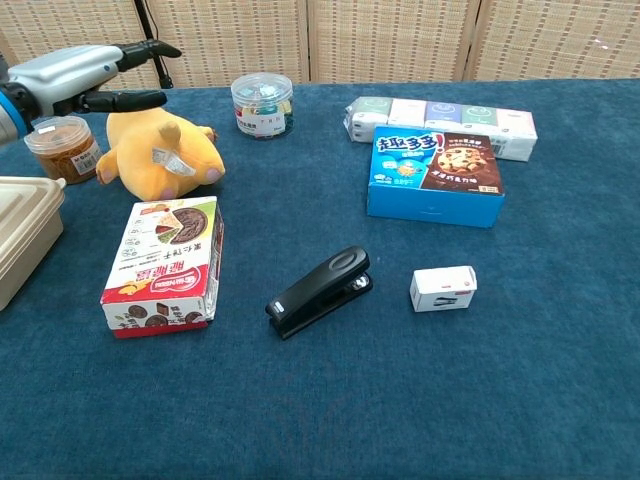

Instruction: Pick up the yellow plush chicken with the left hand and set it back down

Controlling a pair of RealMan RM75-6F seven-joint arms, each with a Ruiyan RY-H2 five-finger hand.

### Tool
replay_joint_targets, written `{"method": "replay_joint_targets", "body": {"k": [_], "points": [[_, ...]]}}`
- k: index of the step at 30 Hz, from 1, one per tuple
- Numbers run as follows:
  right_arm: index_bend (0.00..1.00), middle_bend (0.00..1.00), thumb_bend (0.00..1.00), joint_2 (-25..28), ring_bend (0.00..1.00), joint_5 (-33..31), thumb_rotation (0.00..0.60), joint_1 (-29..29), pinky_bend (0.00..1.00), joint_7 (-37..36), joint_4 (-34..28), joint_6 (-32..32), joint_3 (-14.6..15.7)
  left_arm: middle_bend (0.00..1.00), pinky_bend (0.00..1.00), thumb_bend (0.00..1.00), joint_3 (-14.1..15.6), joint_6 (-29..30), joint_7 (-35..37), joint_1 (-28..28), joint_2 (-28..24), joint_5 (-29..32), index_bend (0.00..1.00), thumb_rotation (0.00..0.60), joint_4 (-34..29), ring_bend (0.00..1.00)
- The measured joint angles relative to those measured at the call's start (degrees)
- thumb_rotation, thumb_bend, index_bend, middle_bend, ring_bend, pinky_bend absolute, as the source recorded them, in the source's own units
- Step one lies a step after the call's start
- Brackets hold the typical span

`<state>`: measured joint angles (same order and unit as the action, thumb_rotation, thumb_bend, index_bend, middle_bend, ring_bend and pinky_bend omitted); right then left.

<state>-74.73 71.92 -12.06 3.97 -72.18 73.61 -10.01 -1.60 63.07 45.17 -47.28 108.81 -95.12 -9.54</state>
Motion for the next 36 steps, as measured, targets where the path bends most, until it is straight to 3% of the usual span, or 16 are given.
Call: {"method": "replay_joint_targets", "body": {"k": [5,26,36], "points": [[0.0,0.0,0.0,-0.17,0.0,-0.72,0.6,-0.09,0.0,-0.27,0.67,-0.65,-0.21,0.0,0.0,0.0,1.54,-1.67,0.77,-1.72,2.56,-0.42,0.0,0.0,2.53,0.0],[0.0,0.0,0.0,0.68,0.0,-1.34,0.6,0.17,0.0,-2.49,-0.03,-1.28,-0.66,0.0,0.0,0.0,2.51,-10.71,1.0,-3.77,5.39,1.83,0.0,0.0,4.71,0.0],[0.0,0.0,0.0,1.23,0.0,-1.69,0.6,0.36,0.0,-3.05,-0.4,-1.34,-0.92,0.0,0.0,0.0,4.82,-6.9,0.92,-2.98,6.18,0.27,0.0,0.0,4.52,0.0]]}}
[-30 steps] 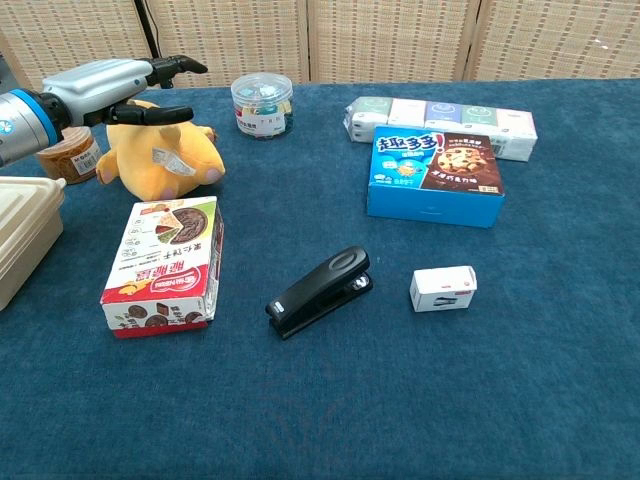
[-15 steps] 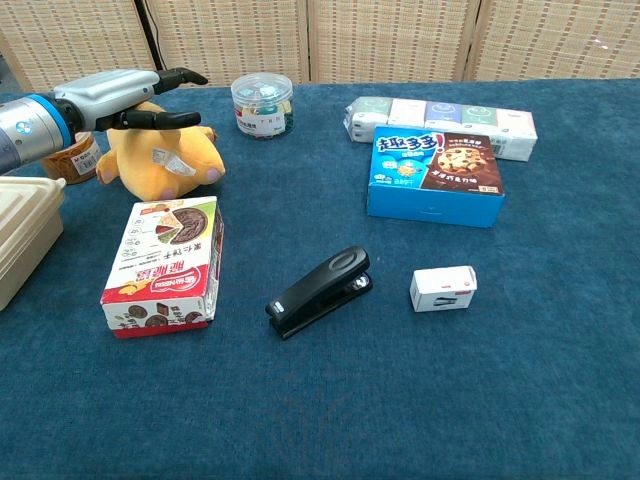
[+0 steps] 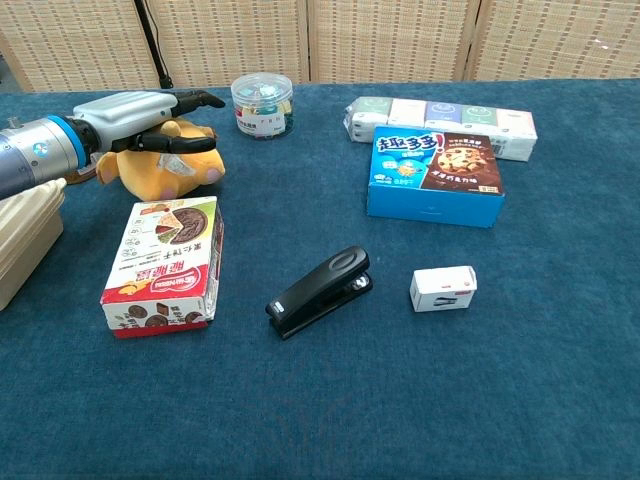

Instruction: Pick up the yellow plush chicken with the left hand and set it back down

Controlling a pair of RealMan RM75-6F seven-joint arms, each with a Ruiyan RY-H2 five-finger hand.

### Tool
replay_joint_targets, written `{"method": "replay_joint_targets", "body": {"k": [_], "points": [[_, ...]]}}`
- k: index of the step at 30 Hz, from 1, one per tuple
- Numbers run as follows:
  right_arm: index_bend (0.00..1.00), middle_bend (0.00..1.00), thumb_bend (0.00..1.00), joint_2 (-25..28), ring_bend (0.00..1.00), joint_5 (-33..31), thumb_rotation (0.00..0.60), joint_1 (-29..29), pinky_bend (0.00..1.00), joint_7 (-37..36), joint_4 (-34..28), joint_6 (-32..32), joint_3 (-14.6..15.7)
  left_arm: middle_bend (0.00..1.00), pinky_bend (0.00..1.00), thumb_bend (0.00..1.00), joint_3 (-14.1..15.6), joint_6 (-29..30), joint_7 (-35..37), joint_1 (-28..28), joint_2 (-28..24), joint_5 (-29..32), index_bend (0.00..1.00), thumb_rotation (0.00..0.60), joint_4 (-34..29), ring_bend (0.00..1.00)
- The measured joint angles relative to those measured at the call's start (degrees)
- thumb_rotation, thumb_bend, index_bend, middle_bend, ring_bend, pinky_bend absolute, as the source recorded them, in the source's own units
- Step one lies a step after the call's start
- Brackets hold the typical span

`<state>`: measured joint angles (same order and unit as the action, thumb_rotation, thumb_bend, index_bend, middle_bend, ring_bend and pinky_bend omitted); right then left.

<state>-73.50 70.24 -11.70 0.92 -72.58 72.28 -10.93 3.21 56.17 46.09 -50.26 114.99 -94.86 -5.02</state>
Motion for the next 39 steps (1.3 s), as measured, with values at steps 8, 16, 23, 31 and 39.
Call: {"method": "replay_joint_targets", "body": {"k": [8,16,23,31,39], "points": [[0.0,0.0,0.0,0.34,0.0,0.44,0.6,0.16,0.0,-0.16,-0.71,0.5,0.07,0.0,0.0,0.0,3.62,7.03,-0.23,1.81,0.36,-3.14,0.0,0.0,-0.48,0.0],[0.0,0.0,0.0,0.59,0.0,0.72,0.6,0.22,0.0,-0.37,-1.03,0.56,0.23,0.0,0.0,0.0,5.59,14.67,0.75,2.72,1.35,-4.97,0.0,0.0,-1.3,0.0],[0.0,0.0,0.0,0.74,0.0,0.7,0.6,0.27,0.0,-0.5,-1.11,0.62,0.19,0.0,0.0,0.0,6.48,21.04,1.96,3.05,1.77,-5.77,0.0,0.0,-1.85,0.0],[0.0,0.0,0.0,0.67,0.0,0.61,0.6,0.22,0.0,-0.36,-1.09,0.43,0.27,0.0,0.0,0.0,4.17,20.21,3.09,2.38,0.82,-3.14,0.0,0.0,-1.4,0.0],[0.0,0.0,0.0,0.2,0.0,-0.06,0.6,-0.02,0.0,0.11,-0.48,-0.36,0.25,0.0,0.0,0.0,0.41,11.36,3.31,1.29,-0.94,1.24,0.0,0.0,-0.24,0.0]]}}
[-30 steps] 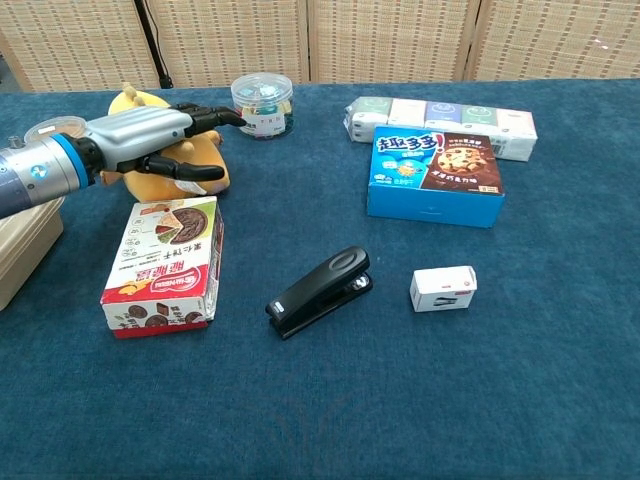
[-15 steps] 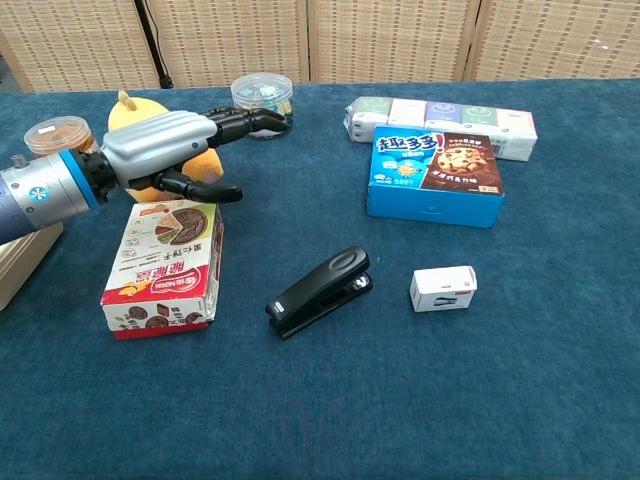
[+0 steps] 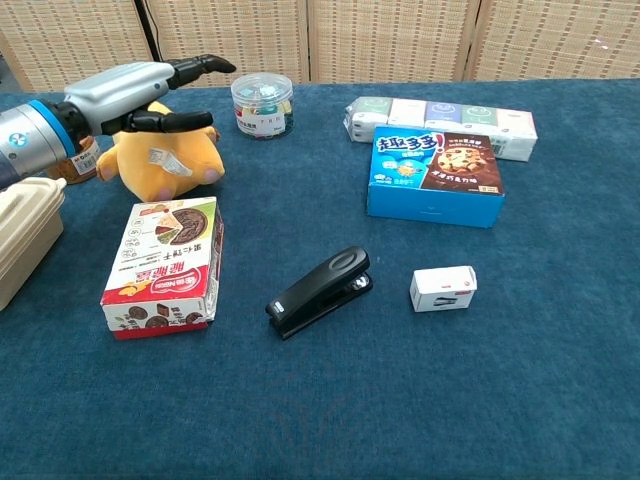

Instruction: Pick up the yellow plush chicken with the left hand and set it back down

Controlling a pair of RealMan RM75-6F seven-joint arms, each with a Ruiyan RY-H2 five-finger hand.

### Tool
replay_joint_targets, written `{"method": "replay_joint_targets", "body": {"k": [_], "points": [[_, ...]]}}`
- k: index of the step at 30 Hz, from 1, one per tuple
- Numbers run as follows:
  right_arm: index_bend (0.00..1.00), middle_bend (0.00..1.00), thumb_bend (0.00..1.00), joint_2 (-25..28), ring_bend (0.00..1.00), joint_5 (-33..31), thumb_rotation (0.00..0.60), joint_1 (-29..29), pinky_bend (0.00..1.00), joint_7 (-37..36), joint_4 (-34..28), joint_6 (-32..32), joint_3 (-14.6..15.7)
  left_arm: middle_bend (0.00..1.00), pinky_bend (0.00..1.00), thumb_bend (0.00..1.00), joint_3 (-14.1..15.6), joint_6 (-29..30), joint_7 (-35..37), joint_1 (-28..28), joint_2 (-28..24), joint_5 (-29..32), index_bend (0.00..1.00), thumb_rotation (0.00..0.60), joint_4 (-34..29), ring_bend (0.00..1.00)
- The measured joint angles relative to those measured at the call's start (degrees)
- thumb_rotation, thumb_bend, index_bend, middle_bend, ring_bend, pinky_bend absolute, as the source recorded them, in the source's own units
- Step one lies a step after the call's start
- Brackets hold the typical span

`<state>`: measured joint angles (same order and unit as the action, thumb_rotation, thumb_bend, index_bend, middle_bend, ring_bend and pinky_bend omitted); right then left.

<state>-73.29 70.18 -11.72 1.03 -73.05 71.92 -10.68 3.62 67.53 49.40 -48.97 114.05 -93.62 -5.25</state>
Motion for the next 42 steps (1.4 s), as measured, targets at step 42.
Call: {"method": "replay_joint_targets", "body": {"k": [42], "points": [[0.0,0.0,0.0,0.24,0.0,-0.2,0.6,-0.06,0.0,-0.83,-0.26,-0.6,0.02,0.0,0.0,0.0,6.18,-2.16,-2.01,2.56,0.62,-4.87,0.0,0.0,0.46,0.0]]}}
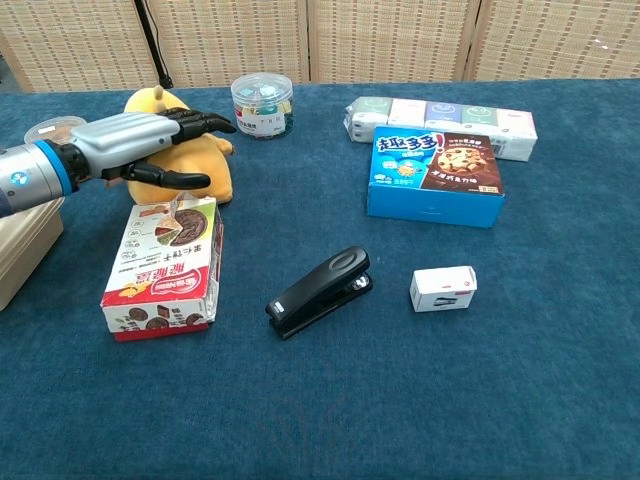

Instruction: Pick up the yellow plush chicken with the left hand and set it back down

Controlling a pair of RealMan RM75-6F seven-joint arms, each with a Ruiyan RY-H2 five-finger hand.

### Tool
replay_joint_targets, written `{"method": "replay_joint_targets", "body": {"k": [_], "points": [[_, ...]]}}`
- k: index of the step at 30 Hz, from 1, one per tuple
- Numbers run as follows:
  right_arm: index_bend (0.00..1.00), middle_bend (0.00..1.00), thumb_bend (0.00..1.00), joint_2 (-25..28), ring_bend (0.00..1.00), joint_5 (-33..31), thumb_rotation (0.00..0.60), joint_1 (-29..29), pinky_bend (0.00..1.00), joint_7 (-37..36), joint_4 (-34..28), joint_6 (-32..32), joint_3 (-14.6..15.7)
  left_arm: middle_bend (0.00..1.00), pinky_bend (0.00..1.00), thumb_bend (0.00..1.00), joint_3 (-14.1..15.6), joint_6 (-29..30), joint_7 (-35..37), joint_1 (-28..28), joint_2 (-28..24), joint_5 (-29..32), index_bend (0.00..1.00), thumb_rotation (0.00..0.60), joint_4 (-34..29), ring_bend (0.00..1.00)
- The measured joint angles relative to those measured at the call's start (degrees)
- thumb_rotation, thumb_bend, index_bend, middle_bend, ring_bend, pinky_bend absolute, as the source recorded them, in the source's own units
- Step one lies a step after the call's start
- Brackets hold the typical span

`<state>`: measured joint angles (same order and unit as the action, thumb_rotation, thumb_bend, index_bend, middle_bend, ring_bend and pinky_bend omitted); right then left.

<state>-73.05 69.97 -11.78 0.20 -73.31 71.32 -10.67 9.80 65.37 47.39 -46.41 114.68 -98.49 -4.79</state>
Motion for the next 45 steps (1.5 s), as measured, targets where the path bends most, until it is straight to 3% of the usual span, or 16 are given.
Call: {"method": "replay_joint_targets", "body": {"k": [33,45], "points": [[0.0,0.0,0.0,0.24,0.0,-0.12,0.6,-0.02,0.0,-0.08,-0.24,-0.11,-0.01,0.0,0.0,0.0,2.85,9.53,0.32,1.53,-0.1,-2.85,0.0,0.0,-0.99,0.0],[0.0,0.0,0.0,0.29,0.0,0.0,0.6,-0.02,0.0,-0.16,-0.39,-0.03,0.03,0.0,0.0,0.0,1.86,11.03,1.06,1.47,-0.54,-1.91,0.0,0.0,-1.26,0.0]]}}
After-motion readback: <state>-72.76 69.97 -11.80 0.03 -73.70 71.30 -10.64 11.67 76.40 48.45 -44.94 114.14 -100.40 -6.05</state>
